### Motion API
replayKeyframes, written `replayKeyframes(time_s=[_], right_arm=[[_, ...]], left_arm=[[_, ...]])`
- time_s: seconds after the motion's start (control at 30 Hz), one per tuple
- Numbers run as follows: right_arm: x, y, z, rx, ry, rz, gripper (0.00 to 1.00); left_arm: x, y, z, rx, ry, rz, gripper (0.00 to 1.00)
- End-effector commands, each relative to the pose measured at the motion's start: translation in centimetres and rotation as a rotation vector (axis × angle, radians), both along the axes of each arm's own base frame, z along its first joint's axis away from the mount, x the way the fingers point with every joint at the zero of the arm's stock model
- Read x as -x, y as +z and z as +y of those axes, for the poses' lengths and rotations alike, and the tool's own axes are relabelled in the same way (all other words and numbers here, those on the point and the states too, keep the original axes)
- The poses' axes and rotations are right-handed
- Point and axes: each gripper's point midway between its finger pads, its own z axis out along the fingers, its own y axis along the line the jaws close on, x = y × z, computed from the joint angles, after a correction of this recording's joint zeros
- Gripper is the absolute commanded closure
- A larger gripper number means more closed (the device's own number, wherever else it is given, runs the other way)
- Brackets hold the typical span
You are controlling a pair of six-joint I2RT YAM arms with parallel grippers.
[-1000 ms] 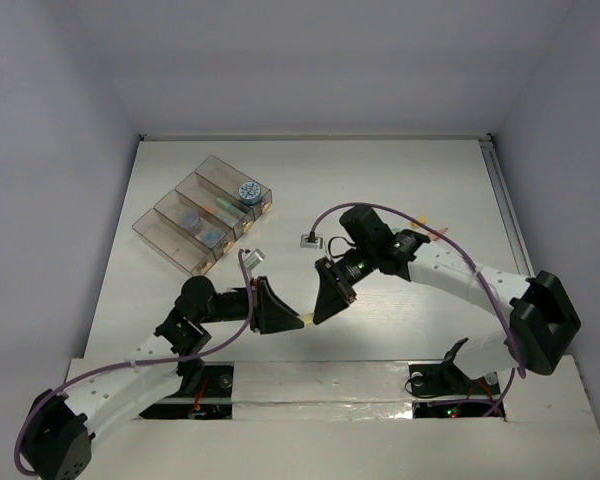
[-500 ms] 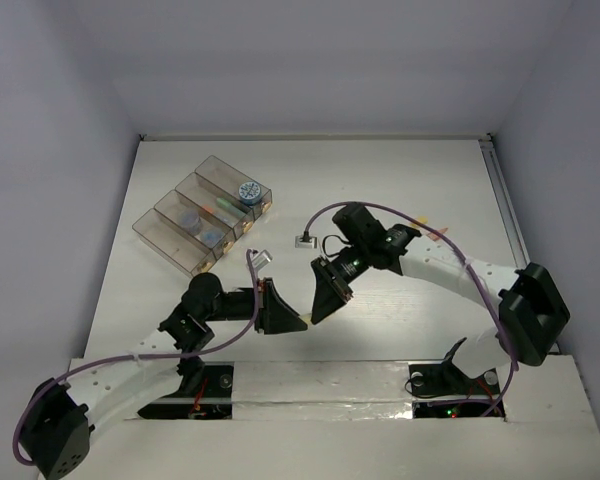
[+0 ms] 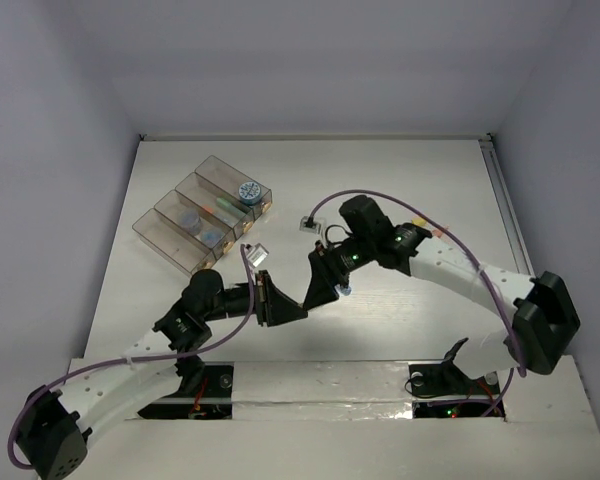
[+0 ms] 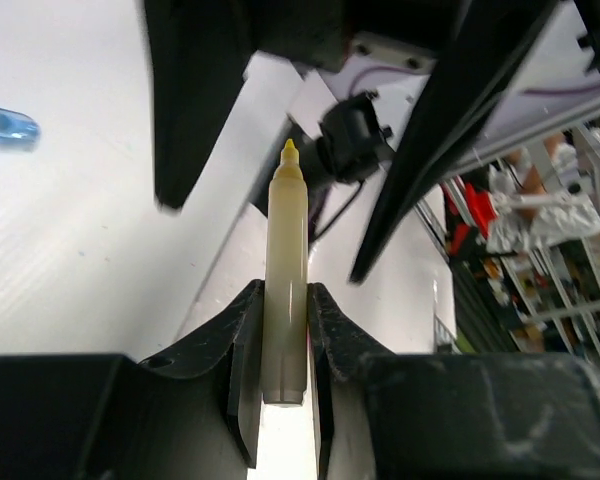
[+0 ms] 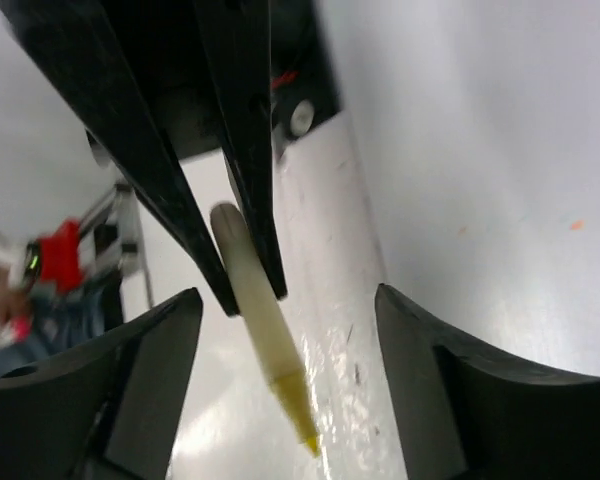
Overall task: Sort the stationery into containers
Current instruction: Pick up the pen cap from the center of the board.
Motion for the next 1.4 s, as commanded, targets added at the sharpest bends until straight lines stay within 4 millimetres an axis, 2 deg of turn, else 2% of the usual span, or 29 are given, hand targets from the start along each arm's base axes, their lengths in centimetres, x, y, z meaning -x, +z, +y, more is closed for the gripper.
replayKeyframes(time_s=[0.0,0.07,0.1,0.17,0.2,0.23,0.3,0.33,0.37,0.4,0.43,0.53,0.57,0.6,0.63,0.7,0.73,0.77,0.8,0.87,0.9,0.97,1.07,1.33,1.37], right_arm=[[-5.5,4.9,0.7,-0.110,-0.252,-0.231,0.22],[-7.7,5.4,-0.1,-0.091,-0.379,-0.268,0.15],[-9.6,5.6,-1.0,-0.073,-0.469,-0.298,0.14],[-11.4,5.6,-2.3,-0.054,-0.588,-0.303,0.12],[-12.3,6.3,-3.1,-0.066,-0.648,-0.329,0.11],[-14.5,6.0,-4.9,-0.031,-0.782,-0.348,0.15],[-16.5,4.7,-7.5,0.030,-0.927,-0.358,0.24],[-18.4,3.7,-10.5,0.083,-1.081,-0.351,0.43],[-19.5,3.9,-12.1,0.093,-1.161,-0.352,0.53],[-20.0,2.5,-13.7,0.140,-1.222,-0.332,0.63],[-21.7,1.7,-17.0,0.187,-1.363,-0.321,0.85],[-22.8,-1.5,-21.3,0.281,-1.505,-0.261,1.00],[-23.4,-2.5,-23.2,0.309,-1.559,-0.231,1.00],[-23.8,-3.1,-24.1,0.329,-1.586,-0.223,1.00],[-24.1,-3.7,-25.0,0.349,-1.612,-0.212,0.93],[-24.9,-5.5,-26.7,0.410,-1.642,-0.181,0.76],[-25.3,-6.0,-27.2,0.434,-1.655,-0.177,0.57],[-26.0,-5.9,-27.5,0.443,-1.655,-0.186,0.49],[-26.4,-7.3,-27.5,0.484,-1.647,-0.161,0.44],[-27.6,-7.5,-28.3,0.498,-1.665,-0.160,0.41],[-27.8,-8.7,-28.4,0.534,-1.662,-0.140,0.41],[-28.5,-9.4,-29.8,0.577,-1.703,-0.137,0.41],[-29.4,-10.4,-30.7,0.605,-1.724,-0.111,0.41],[-31.9,-12.1,-32.4,0.603,-1.755,-0.055,0.40],[-32.0,-12.9,-32.4,0.622,-1.748,-0.042,0.40]], left_arm=[[-2.4,1.8,0.1,0.020,0.125,-0.083,1.00],[-3.1,1.9,0.1,0.031,0.163,-0.093,1.00],[-3.3,2.0,0.1,0.036,0.177,-0.097,1.00],[-4.3,2.1,0.3,0.047,0.229,-0.111,1.00],[-4.7,2.2,0.3,0.053,0.248,-0.117,1.00],[-5.2,2.4,0.3,0.062,0.273,-0.127,1.00],[-6.6,2.6,0.6,0.073,0.344,-0.139,1.00],[-7.6,3.1,0.6,0.085,0.388,-0.153,1.00],[-8.0,3.1,0.6,0.088,0.404,-0.157,1.00],[-8.4,3.5,0.5,0.097,0.417,-0.170,1.00],[-8.9,3.6,0.3,0.102,0.429,-0.177,1.00],[-10.2,4.4,-0.1,0.101,0.457,-0.222,1.00],[-10.6,5.1,-0.3,0.106,0.461,-0.244,1.00],[-10.9,5.2,-0.4,0.096,0.465,-0.271,1.00],[-11.2,5.0,-0.6,0.083,0.469,-0.277,1.00],[-11.7,5.4,-0.7,0.092,0.481,-0.310,1.00],[-11.9,5.0,-0.9,0.081,0.480,-0.307,1.00],[-11.9,5.0,-0.9,0.083,0.478,-0.313,1.00],[-11.9,4.7,-1.1,0.078,0.466,-0.313,1.00],[-11.8,4.1,-1.2,0.066,0.456,-0.313,1.00],[-11.6,3.7,-1.1,0.058,0.452,-0.309,1.00],[-11.4,3.5,-0.9,0.055,0.452,-0.315,1.00],[-11.3,3.3,-0.7,0.054,0.456,-0.314,1.00],[-10.8,3.0,-1.3,0.063,0.414,-0.300,1.00],[-10.7,3.1,-1.4,0.069,0.405,-0.303,1.00]])
